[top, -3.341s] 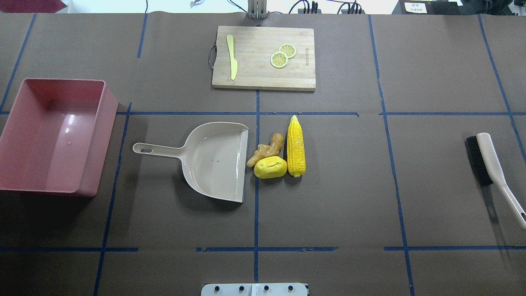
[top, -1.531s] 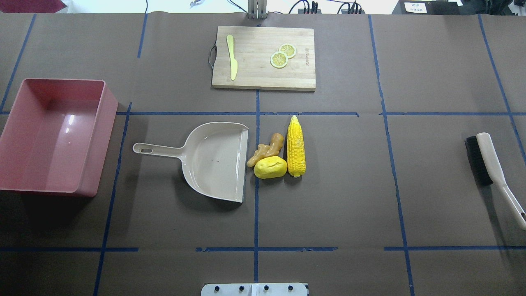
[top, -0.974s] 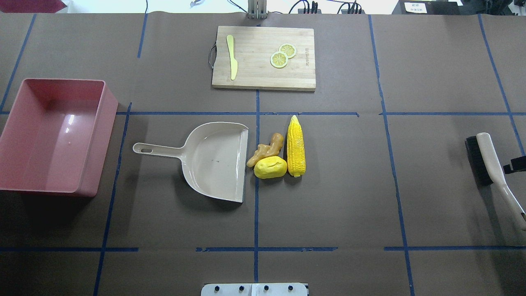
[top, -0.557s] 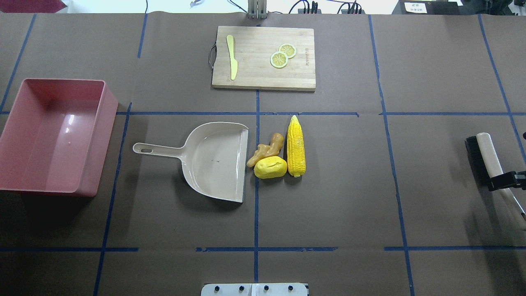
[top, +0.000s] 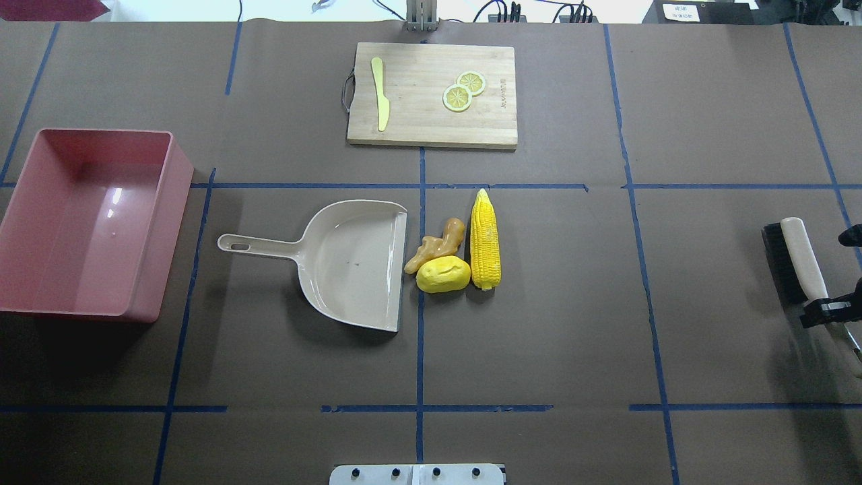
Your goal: Sweep and dump trash into bin
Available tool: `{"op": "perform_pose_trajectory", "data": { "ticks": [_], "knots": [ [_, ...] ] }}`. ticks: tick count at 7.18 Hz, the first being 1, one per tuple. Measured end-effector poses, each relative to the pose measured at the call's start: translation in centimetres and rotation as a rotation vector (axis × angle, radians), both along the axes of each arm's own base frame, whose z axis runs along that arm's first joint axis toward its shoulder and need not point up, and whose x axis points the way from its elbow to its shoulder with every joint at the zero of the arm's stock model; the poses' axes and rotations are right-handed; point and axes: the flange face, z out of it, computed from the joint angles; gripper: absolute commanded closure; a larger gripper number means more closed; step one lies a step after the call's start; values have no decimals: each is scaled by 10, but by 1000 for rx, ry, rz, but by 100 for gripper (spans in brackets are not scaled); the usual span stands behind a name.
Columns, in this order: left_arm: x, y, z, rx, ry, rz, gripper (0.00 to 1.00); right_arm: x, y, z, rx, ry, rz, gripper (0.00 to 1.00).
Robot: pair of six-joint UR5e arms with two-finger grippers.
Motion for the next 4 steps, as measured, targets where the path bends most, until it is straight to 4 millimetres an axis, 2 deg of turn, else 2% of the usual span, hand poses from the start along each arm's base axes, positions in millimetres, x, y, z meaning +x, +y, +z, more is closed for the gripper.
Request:
{"op": "perform_pose_trajectory", "data": {
  "ticks": [2,4],
  "knots": [
    [0,-2,-3,9,0,0,0,1,0,-5,8,-8,0,100],
    [1,-12,-18,106,1,-4,0,0,-2,-28,36,-36,0,100]
  ]
}}
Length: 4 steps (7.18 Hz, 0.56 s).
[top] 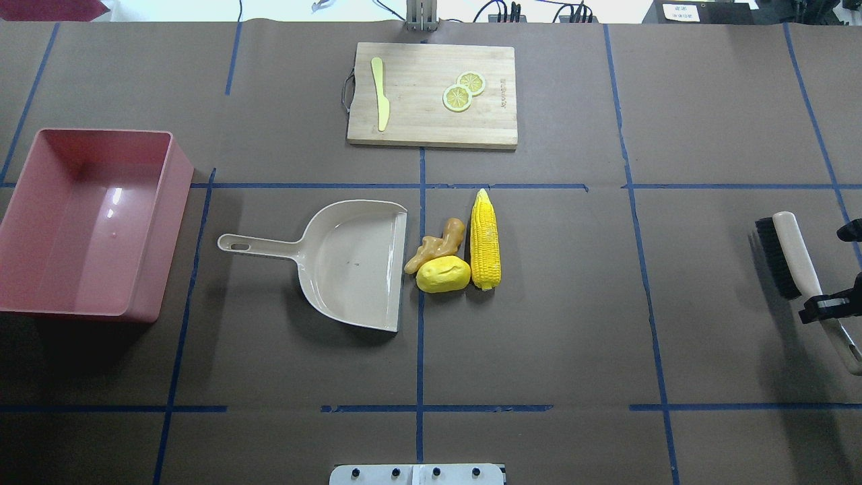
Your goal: Sweep and dump trash into bin
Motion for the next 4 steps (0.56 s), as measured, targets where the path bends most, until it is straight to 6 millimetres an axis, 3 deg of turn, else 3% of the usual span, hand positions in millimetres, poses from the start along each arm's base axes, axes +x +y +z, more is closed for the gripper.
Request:
{"op": "perform_pose_trajectory", "data": {
  "ticks": [2,4],
  "knots": [
    [3,-18,-24,157,10,6,0,-2,-9,-18,6,-10,13,100],
    [7,-26,-41,252,37,18,0,-16,-30,-37,9,-6,20,100]
  ]
}}
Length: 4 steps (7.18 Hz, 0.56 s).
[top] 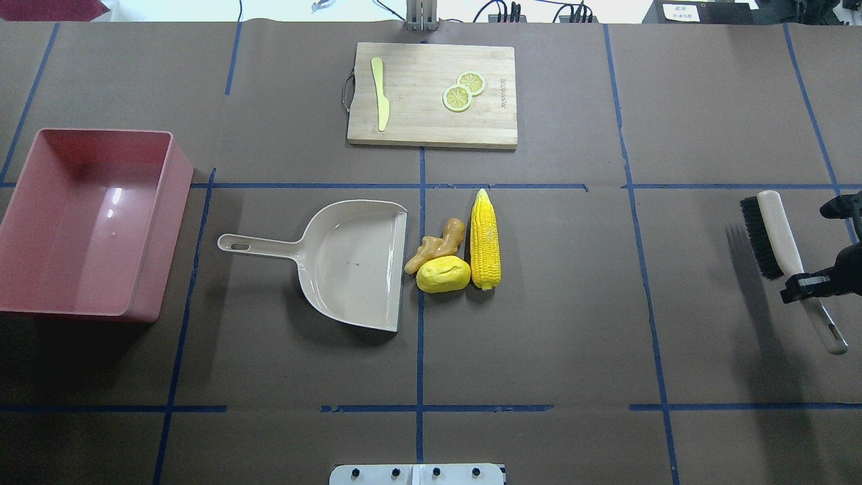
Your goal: Sweep and dump trash into bin
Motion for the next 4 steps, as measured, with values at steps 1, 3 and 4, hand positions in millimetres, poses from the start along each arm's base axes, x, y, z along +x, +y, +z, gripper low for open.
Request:
{"op": "perform_pose_trajectory", "data": {
  "ticks": [1,3,4],
  "knots": [
    [5,-2,-10,47,47,18,0,-10,-13,-13,8,-5,1,100],
    [48,-18,-58,255,134,134,0,-25,-35,-39,26,-17,2,100],
    [84,-23,-83,370,162,212,0,-28,-39,-46,33,-23,3,100]
  ]
}}
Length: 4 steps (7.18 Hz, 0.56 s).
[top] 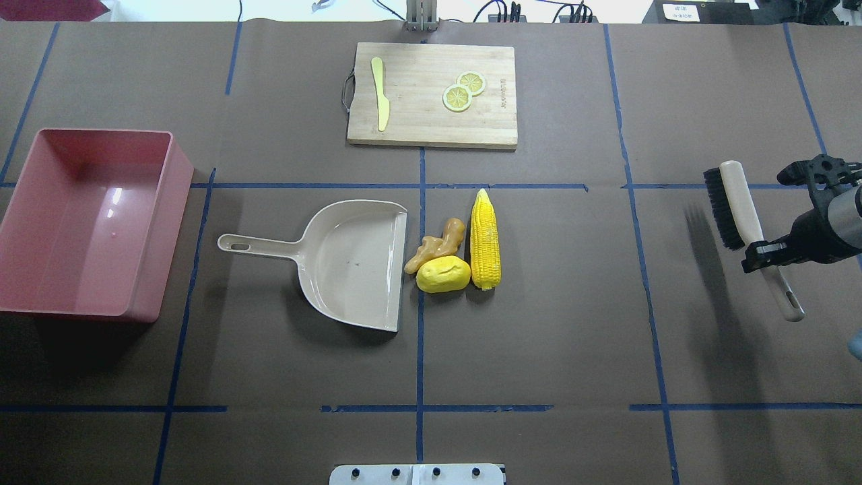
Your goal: Sweep and dump trash into bin
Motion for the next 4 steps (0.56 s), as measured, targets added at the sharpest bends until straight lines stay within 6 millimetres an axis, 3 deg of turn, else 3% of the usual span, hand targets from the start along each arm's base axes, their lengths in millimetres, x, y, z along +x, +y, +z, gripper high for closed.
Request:
{"op": "perform_pose_trajectory", "data": {
  "ticks": [2,3,4],
  "knots": [
    [52,-19,-61,167,44,92,0,-1,-1,-7,7,-8,0,100],
    [68,-23,-94,234,63,119,0,0,0,-9,10,-11,0,100],
    [99,-19,-122,289,84,176,0,0,1,-11,11,-14,-1,100]
  ]
}}
